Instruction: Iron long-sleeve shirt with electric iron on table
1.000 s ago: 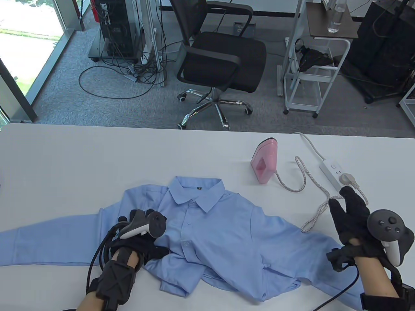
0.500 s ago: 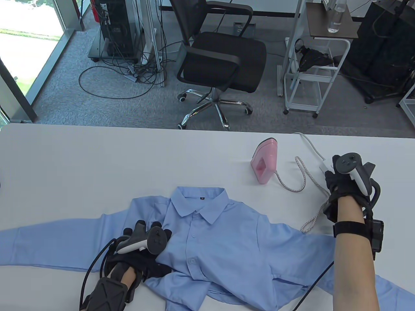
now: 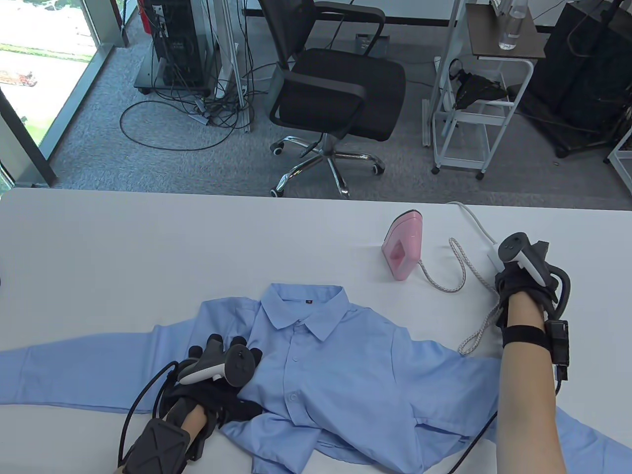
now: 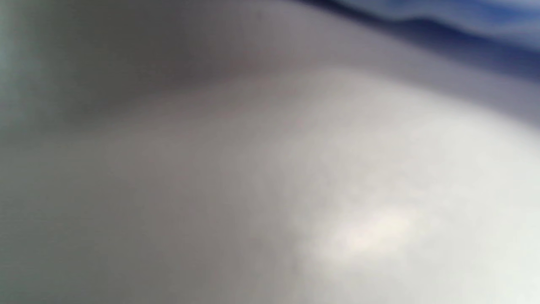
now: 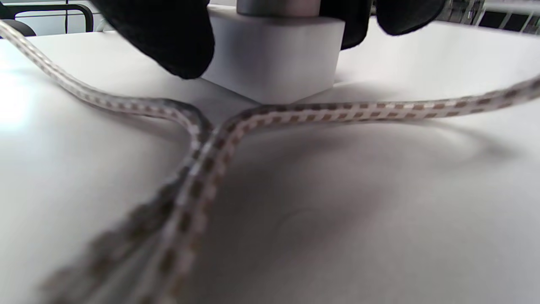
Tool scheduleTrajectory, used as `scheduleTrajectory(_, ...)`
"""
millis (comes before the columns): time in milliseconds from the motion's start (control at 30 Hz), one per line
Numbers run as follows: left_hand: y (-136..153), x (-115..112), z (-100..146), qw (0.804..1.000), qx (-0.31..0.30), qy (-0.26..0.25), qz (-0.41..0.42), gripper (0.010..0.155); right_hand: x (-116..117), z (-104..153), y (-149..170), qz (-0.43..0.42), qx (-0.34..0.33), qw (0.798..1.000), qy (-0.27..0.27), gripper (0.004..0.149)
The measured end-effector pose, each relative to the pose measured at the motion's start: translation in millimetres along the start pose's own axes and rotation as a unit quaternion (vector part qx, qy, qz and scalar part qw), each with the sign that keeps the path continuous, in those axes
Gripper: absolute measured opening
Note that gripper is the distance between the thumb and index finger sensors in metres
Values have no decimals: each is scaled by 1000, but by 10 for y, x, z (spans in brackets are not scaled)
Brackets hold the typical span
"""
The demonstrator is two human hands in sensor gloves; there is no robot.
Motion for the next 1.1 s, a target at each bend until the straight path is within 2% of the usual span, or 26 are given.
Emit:
scheduleTrajectory(67, -3, 3, -5, 1000, 0, -1, 0, 110, -31, -25, 23, -44, -1, 998, -35, 66)
scheduleTrajectory(333, -3, 5, -18, 1000, 0, -1, -1, 110, -70, -61, 33, -62, 1, 998, -31, 57)
scheduleTrajectory(467, -3, 4, -20, 1000, 1, -2, 0, 110, 32, -11, 37, -15, -10, 1000, 11, 63)
scheduleTrajectory(667, -6, -1, -17, 1000, 9, -11, 7, 109, 54, 112, 19, 20, -25, 999, 4, 74)
scheduleTrajectory(733, -10, 2, -16, 1000, 11, -17, 7, 109, -17, 305, 5, -18, -45, 997, 60, 75)
scheduleTrajectory(800, -14, 30, -8, 1000, 17, -17, 6, 108, -111, 576, -71, -20, -96, 987, 124, 74)
scheduleTrajectory(833, -17, 47, 2, 1000, 22, -19, 7, 108, -140, 688, -99, -16, -115, 984, 138, 74)
scheduleTrajectory(900, -28, 122, 49, 999, 28, -36, 15, 108, -220, 1106, -176, -1, -177, 968, 177, 74)
scheduleTrajectory(967, -56, 201, 109, 998, 27, -53, 33, 107, -257, 1474, -189, 8, -217, 955, 201, 75)
scheduleTrajectory(1100, -202, 342, 237, 997, 35, -62, 37, 104, -231, 2211, -126, 13, -280, 937, 208, 77)
Point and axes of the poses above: the tracker on the back of each hand, its own y axis roughly to the little-finger side, its own z axis roughly from the fingertips to the wrist, x = y × z, the point moved 1 cm from there along -z, roughly from the wrist to the fingertips, and after that the axes turned 11 degrees about x, right-handed, at the moved point
